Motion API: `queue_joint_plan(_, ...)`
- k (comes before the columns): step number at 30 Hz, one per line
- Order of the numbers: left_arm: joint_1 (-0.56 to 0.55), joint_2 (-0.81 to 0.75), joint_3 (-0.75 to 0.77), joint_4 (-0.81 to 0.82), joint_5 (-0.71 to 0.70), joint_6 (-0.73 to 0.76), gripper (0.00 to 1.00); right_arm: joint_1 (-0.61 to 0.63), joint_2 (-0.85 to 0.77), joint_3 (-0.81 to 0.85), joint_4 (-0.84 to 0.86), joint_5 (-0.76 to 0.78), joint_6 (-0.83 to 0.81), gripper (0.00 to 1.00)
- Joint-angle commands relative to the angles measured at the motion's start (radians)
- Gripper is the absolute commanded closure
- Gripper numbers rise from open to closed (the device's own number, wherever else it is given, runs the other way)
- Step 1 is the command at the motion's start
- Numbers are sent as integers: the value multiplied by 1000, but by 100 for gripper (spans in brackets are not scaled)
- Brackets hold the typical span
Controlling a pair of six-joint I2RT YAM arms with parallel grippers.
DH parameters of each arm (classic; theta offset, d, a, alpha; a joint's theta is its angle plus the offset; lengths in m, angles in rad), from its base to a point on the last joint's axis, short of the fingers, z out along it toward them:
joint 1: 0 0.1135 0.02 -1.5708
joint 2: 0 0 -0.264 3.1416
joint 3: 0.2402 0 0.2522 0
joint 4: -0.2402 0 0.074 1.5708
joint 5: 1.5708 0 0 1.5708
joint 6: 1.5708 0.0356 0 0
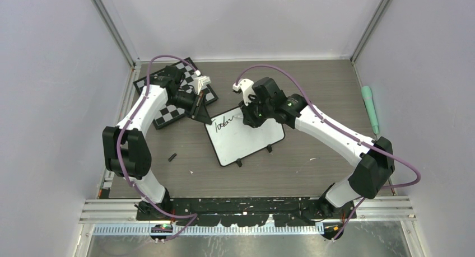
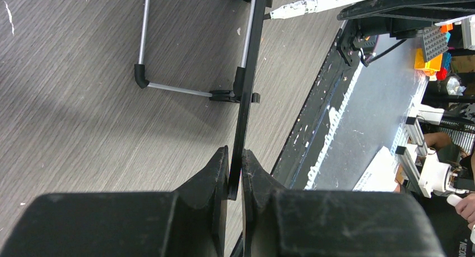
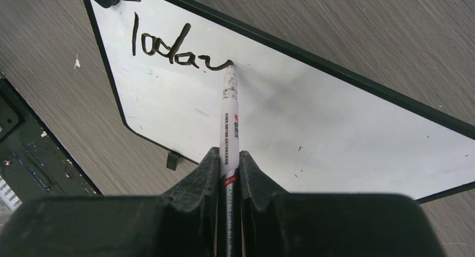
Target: Write a sentence on the whiteboard
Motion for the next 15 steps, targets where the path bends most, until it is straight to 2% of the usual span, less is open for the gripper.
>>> queue_joint_plan(1, -1, -41, -1, -4, 4, -22, 100, -7, -7, 42, 30, 21, -13, 100)
queue_joint_plan(15, 0, -36, -2, 0, 1, -22, 100, -5, -38, -26, 13, -18, 3, 100)
